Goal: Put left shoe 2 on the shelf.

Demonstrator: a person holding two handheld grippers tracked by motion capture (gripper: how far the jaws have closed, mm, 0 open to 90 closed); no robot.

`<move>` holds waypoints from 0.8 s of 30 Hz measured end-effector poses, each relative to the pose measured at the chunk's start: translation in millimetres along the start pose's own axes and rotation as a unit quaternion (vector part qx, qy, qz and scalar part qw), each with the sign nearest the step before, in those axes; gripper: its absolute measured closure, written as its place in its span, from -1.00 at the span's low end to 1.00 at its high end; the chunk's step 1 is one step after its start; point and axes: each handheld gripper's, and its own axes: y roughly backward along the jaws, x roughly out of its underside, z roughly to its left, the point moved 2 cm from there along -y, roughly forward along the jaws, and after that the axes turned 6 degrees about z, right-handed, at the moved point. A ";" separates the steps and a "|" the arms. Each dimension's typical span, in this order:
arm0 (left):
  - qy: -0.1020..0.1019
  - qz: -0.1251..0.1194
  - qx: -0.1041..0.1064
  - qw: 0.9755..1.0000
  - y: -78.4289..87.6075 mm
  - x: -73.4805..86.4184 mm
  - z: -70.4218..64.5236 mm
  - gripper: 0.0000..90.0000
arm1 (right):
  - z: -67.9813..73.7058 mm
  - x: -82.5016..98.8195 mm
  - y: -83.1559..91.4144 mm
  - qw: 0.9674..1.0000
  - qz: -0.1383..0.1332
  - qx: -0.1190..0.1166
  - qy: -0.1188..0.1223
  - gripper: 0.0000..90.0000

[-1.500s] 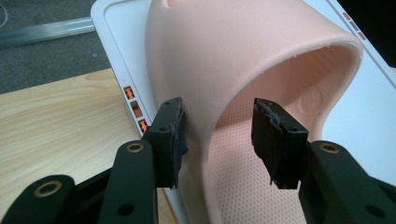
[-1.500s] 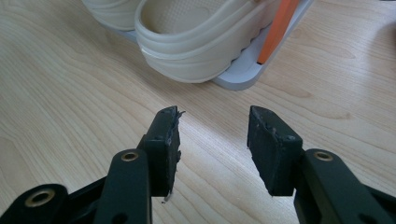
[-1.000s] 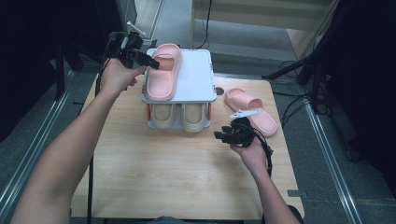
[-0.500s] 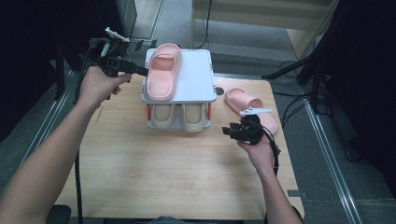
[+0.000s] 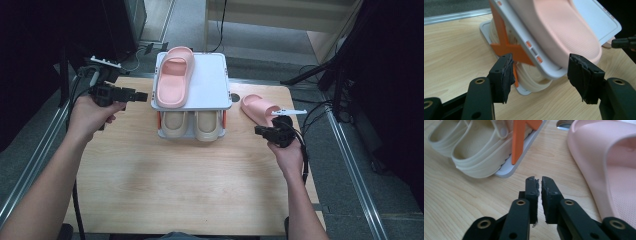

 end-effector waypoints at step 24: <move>0.001 0.012 -0.020 1.000 -32.6 104.9 3.5 -0.16 | -66.4 -7.4 -15.9 0.997 0.015 0.052 -0.056 1.00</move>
